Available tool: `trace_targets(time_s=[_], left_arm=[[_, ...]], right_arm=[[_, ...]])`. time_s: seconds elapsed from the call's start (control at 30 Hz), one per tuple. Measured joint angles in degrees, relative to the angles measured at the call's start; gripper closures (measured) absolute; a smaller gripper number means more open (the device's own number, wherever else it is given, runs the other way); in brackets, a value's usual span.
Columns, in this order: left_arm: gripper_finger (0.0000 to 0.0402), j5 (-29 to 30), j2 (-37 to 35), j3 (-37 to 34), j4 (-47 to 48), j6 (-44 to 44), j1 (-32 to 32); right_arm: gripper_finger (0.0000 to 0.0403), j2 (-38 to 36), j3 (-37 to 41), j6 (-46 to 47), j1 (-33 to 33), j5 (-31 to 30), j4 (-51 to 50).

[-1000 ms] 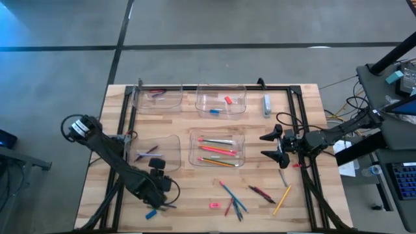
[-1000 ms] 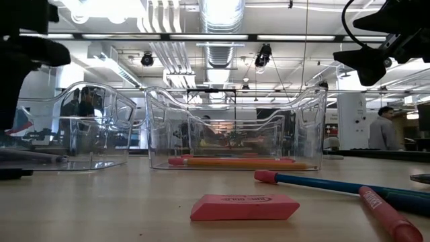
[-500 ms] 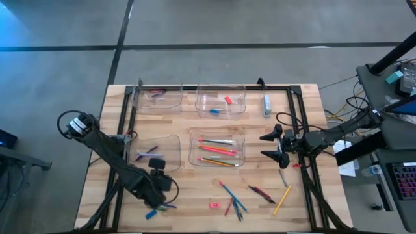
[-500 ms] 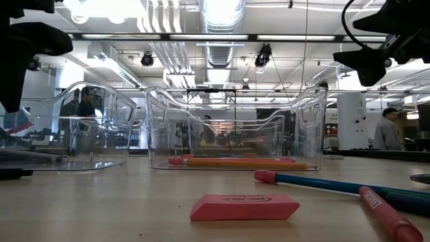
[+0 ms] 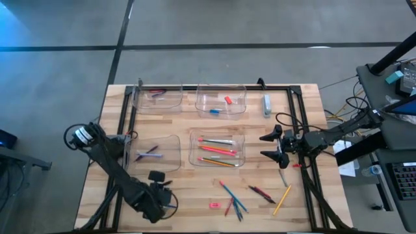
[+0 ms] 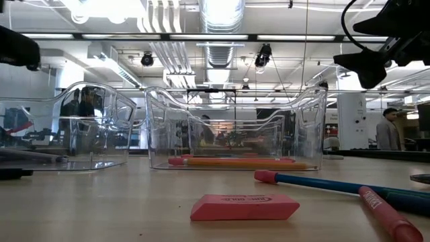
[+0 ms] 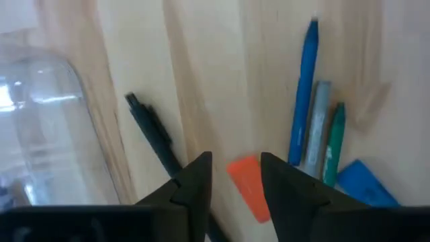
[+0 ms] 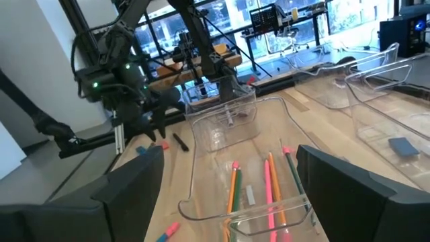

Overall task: Sort crayons/erasers/pens/pencils in bins
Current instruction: Put the left black pen into the bottom left transparent bin

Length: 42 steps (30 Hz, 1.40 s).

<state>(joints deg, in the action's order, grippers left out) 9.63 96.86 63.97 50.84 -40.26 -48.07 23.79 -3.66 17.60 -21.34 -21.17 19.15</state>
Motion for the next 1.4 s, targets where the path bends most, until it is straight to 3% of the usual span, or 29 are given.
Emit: trace_targets(time_s=[0.17,0.37,0.8,1.4], left_arm=[[0.0326,-4.73,1.25,-0.32,5.31,-4.33,-1.97],[0.0338,-4.84,-3.11,-3.66,5.80,-9.64,-3.81],[0.0338,-7.55,-9.15,-16.40,-7.13,-16.65,-3.79],[0.0338,-9.52,-9.45,-17.62,-11.14,-19.35,-3.79]], right_arm=[[0.0078,-0.02,0.07,0.60,0.00,0.00,0.01],[0.0078,-0.02,0.08,0.54,0.00,-0.02,0.01],[0.0078,0.00,0.17,0.44,0.00,-0.02,0.02],[0.0078,0.00,0.26,0.42,0.00,-0.07,0.40]])
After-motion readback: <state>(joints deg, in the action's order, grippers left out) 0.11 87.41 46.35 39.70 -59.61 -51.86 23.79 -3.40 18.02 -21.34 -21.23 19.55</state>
